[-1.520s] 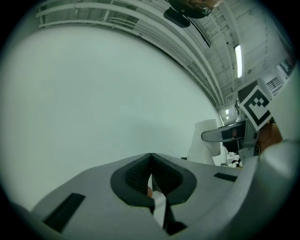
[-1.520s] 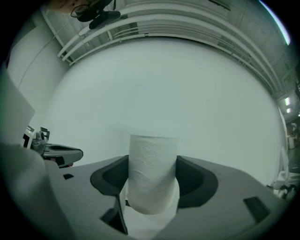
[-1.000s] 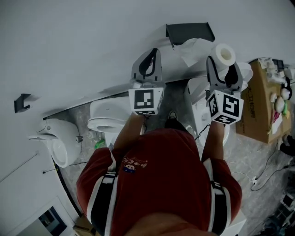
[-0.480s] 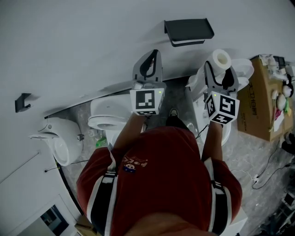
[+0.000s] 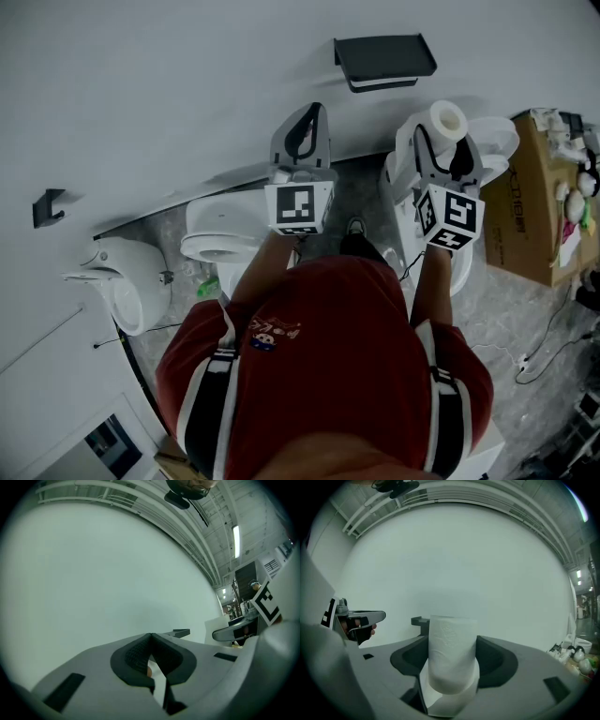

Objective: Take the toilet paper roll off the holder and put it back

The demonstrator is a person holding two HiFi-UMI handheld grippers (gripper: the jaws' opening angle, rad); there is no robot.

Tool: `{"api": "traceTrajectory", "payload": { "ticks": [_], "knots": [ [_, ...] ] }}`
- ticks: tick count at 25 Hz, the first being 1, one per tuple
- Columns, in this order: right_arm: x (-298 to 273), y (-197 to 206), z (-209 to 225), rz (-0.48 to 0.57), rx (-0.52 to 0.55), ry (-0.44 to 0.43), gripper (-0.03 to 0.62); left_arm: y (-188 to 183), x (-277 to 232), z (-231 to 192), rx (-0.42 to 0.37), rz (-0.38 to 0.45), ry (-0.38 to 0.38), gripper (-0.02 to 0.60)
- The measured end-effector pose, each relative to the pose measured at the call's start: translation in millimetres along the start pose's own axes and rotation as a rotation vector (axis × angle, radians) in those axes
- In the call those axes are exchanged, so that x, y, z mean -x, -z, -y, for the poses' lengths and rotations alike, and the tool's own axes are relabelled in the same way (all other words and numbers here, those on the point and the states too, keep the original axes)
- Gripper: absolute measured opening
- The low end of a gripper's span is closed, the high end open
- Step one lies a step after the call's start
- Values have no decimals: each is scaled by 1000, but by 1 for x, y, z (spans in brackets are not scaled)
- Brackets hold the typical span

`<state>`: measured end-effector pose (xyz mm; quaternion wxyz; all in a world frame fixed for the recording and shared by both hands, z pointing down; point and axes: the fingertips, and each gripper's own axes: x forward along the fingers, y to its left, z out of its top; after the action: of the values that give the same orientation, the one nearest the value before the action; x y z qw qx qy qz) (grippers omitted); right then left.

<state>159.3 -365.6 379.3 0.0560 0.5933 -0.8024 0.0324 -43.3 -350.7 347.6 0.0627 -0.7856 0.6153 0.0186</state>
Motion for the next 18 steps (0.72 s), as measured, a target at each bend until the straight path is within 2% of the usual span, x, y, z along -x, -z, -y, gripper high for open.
{"api": "traceTrajectory", "payload": {
  "ticks": [18],
  "knots": [
    [-13,-20,1,39,1,-18,311,-6,-10,-4,-8,13,-10,18]
  ]
}}
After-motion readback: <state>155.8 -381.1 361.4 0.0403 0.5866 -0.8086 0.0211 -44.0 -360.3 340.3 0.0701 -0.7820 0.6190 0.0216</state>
